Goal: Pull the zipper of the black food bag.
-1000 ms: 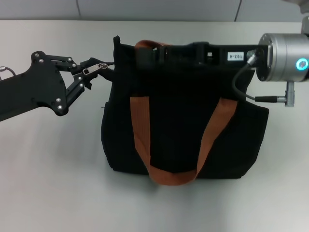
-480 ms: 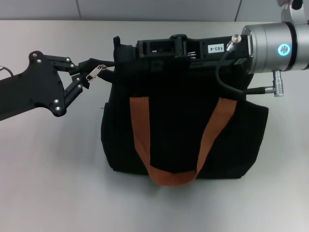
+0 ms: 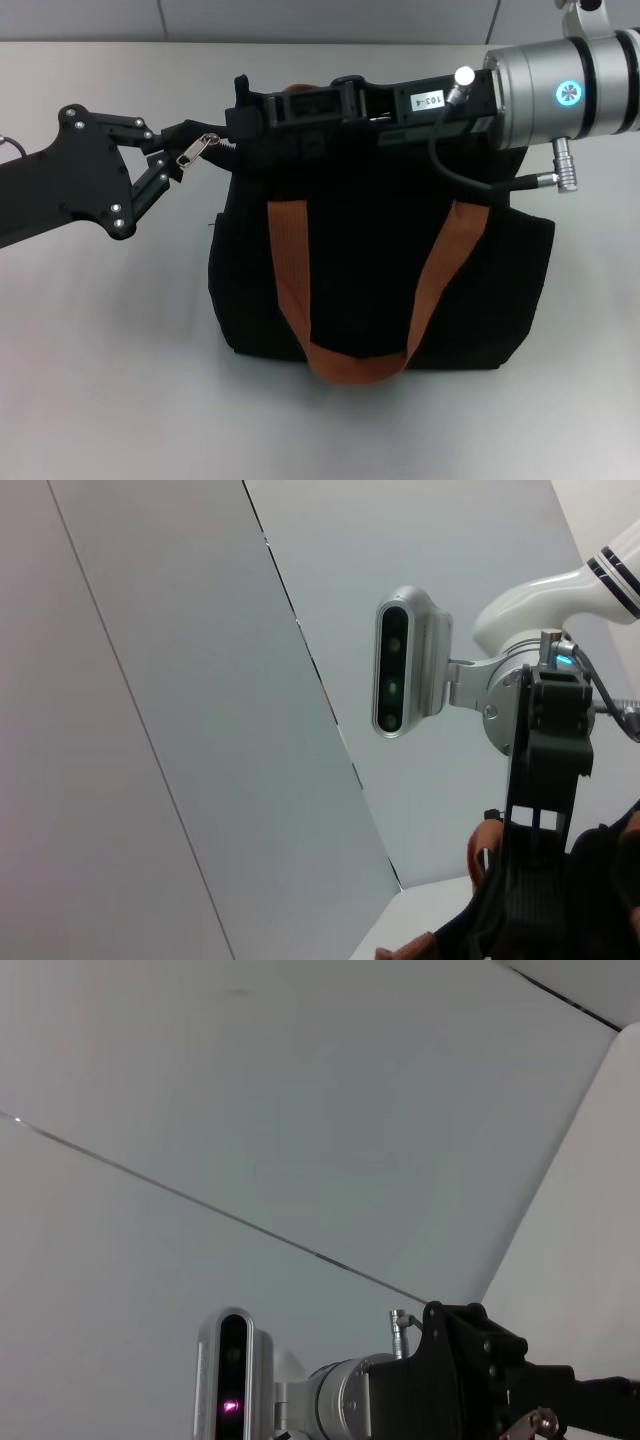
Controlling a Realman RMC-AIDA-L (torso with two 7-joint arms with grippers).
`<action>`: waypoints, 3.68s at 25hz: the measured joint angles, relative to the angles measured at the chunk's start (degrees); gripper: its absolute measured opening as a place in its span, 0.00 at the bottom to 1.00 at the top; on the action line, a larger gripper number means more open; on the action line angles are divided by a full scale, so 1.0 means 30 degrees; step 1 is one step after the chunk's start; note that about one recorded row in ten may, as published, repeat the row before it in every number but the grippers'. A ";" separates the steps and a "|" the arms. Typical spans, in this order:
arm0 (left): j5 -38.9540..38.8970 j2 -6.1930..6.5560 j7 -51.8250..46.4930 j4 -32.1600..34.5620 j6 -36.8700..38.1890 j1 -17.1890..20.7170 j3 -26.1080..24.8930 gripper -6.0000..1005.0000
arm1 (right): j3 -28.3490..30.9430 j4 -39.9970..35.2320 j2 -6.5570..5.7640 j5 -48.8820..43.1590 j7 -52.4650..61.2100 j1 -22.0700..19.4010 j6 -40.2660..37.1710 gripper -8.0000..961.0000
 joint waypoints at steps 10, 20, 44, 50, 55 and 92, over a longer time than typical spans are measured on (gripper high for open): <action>0.0064 -0.0029 -0.0019 0.0256 -0.0035 -0.0047 0.0114 0.08 | -0.0823 -0.0056 0.0061 0.0017 0.0770 0.0603 0.0659 0.78; 0.0097 -0.0032 -0.0203 0.0760 0.0223 -0.0087 0.0194 0.08 | -0.1378 0.0016 0.0136 0.0050 0.1062 0.0819 0.1650 0.77; 0.0284 -0.0052 -0.1093 0.0953 0.0145 -0.0380 0.0371 0.08 | -0.2278 -0.0420 0.0127 0.0044 0.0627 0.0981 0.2303 0.69; 0.0250 -0.0040 -0.1197 0.0954 0.0318 -0.0267 0.0351 0.08 | -0.2713 -0.0432 0.0126 0.0013 0.0577 0.0856 0.2473 0.65; 0.0263 -0.0060 -0.1202 0.0954 0.0380 -0.0264 0.0413 0.08 | -0.2775 -0.0431 0.0126 -0.0048 0.0619 0.0837 0.2589 0.51; 0.0148 -0.0062 -0.1227 0.0952 0.0435 -0.0223 0.0433 0.08 | -0.4066 -0.0965 0.0105 -0.0009 0.0626 0.1004 0.3825 0.10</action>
